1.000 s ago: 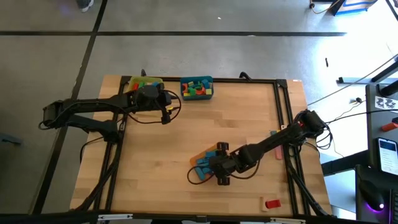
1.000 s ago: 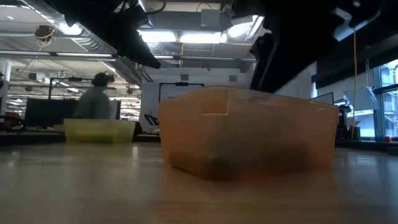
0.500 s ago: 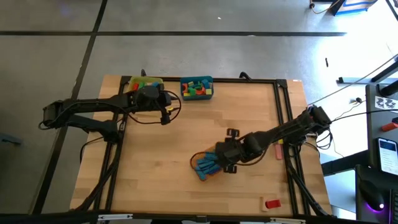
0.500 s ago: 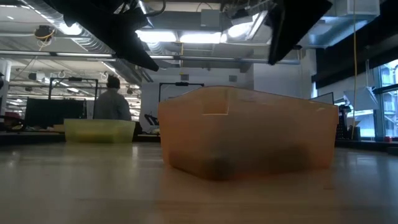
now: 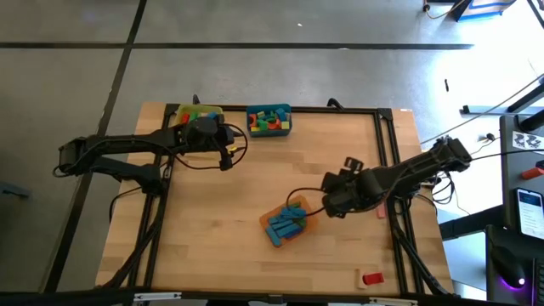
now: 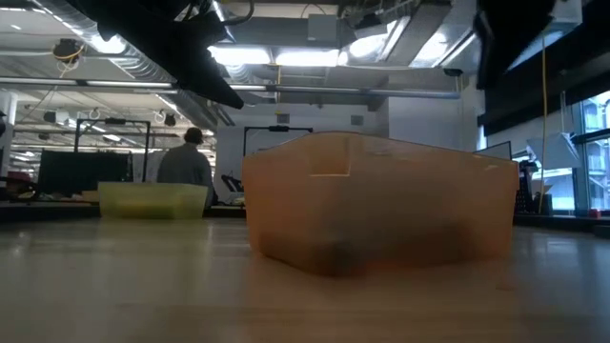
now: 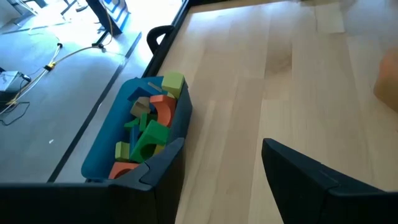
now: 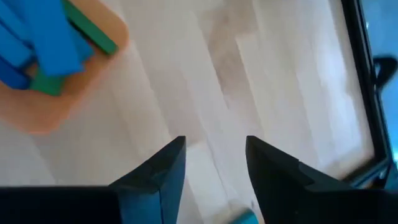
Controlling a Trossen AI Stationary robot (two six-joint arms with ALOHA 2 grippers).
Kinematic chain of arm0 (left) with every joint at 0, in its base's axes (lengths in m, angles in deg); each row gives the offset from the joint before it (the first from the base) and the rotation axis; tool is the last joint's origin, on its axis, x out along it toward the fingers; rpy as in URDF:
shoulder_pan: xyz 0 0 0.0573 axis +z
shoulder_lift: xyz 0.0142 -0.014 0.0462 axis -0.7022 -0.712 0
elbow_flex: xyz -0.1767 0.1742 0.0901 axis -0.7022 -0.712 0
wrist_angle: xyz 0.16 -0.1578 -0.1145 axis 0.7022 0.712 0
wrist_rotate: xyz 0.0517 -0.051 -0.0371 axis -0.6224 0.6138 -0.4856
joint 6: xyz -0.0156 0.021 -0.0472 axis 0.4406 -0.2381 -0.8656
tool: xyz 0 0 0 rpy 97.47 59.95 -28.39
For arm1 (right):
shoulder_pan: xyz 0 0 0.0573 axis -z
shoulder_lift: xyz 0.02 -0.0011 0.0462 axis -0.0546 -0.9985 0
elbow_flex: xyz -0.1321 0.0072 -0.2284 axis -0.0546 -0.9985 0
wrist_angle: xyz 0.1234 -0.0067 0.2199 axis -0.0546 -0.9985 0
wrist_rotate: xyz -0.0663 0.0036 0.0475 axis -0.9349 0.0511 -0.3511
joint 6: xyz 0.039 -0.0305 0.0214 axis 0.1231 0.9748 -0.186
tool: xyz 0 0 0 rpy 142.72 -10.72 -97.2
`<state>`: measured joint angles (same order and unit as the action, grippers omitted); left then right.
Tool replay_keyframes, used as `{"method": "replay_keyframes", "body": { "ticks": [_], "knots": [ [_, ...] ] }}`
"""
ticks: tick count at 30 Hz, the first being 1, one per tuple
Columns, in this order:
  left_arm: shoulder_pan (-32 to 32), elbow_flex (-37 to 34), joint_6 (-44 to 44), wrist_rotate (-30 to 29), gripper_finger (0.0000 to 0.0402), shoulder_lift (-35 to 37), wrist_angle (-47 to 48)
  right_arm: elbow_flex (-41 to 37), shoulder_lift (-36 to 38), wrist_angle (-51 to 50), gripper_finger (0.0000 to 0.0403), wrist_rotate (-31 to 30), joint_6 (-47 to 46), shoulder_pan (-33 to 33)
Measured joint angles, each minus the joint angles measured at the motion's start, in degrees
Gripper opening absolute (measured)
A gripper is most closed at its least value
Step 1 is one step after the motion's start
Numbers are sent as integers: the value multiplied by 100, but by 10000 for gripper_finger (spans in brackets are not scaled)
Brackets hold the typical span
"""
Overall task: Sort blocks by size
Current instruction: Put the blue rectangular block into the orange bin
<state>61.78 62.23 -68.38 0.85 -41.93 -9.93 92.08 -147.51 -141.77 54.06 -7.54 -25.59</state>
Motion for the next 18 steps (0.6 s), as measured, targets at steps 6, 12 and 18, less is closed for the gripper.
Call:
{"method": "replay_keyframes", "body": {
  "ticks": [6, 12, 18],
  "knots": [
    [2, 0, 2, 0, 196, 0, -2, -979, 880, -1, 165, 45, -731, 0],
    [1, 0, 0, -1, 196, 0, -42, -1928, 1779, -5, 165, 368, -2012, 0],
    [1, 0, 0, 0, 196, 1, -78, -2693, 2093, -116, 165, 1085, -3294, 251]
  ]
}}
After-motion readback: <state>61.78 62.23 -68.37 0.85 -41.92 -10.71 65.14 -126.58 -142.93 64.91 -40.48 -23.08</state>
